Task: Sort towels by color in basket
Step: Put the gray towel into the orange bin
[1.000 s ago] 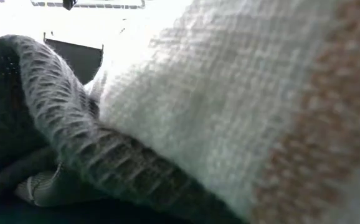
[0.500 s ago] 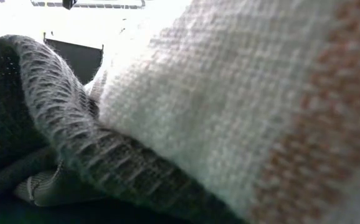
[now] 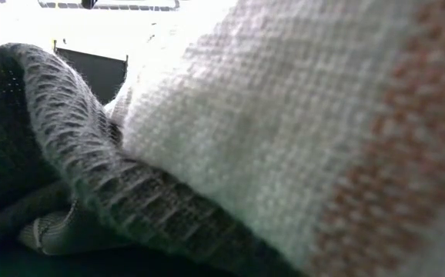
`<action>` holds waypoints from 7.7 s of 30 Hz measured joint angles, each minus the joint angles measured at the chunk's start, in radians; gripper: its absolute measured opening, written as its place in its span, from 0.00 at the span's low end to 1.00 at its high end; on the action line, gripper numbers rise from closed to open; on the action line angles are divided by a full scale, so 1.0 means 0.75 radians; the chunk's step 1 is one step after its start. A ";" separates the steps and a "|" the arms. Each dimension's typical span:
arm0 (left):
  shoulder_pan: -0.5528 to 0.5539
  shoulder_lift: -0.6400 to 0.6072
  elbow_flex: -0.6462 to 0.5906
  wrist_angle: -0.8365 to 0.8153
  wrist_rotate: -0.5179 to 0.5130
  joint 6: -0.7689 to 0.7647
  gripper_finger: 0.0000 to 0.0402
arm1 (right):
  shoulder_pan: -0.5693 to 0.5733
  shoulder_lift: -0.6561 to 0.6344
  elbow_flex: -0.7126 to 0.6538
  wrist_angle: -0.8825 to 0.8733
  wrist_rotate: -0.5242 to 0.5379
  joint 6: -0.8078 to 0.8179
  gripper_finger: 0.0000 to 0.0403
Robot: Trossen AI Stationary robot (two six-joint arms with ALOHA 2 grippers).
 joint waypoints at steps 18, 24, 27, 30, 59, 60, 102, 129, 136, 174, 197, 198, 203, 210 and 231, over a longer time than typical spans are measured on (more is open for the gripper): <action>0.000 0.048 0.000 -0.003 -0.012 0.001 0.54 | 0.011 0.411 0.275 0.677 0.106 0.764 0.05; 0.000 0.064 0.000 -0.007 -0.012 0.002 0.54 | 0.137 0.631 0.596 0.617 0.096 0.747 0.05; 0.000 0.066 0.000 -0.014 -0.012 0.006 0.54 | 0.149 0.609 0.551 0.577 0.134 0.696 0.05; 0.000 0.066 0.000 -0.015 -0.013 0.007 0.54 | 0.130 0.614 0.597 0.575 0.118 0.743 0.05; 0.000 0.072 0.000 -0.014 -0.014 0.001 0.54 | 0.059 0.385 0.586 -0.769 -0.411 0.137 0.05; 0.000 0.073 0.000 -0.013 -0.014 0.007 0.54 | 0.072 0.390 0.586 -0.768 -0.375 0.123 0.05; 0.000 0.077 0.000 -0.027 -0.014 -0.013 0.54 | 0.157 0.336 0.588 -2.544 -0.152 -0.232 0.05; 0.000 0.077 0.000 -0.053 -0.014 -0.053 0.54 | 0.197 0.266 0.394 -2.991 -0.219 -0.025 0.05; 0.000 0.077 0.000 -0.052 -0.014 -0.053 0.54 | 0.197 0.217 -0.008 -2.993 -0.225 -0.057 0.05; 0.000 0.077 0.000 -0.052 -0.026 -0.100 0.54 | 0.146 0.672 -0.221 -2.303 -0.005 -0.137 0.06; 0.000 0.077 0.000 -0.053 -0.046 -0.128 0.54 | 0.191 0.889 -0.220 -2.415 -0.085 -0.325 0.18; -0.001 0.077 0.000 -0.053 -0.047 -0.131 0.54 | 0.191 0.891 -0.221 -2.414 -0.085 -0.336 0.21; 0.000 0.077 0.000 -0.053 -0.047 -0.142 0.54 | 0.164 0.875 -0.219 -2.441 -0.085 -0.401 0.42; 0.000 0.077 0.000 -0.054 -0.022 -0.144 0.54 | 0.113 0.809 -0.078 -2.713 -0.044 -0.559 0.70; 0.000 0.077 0.000 -0.051 -0.022 -0.154 0.54 | 0.321 0.584 -0.040 -2.615 -0.058 -0.707 0.77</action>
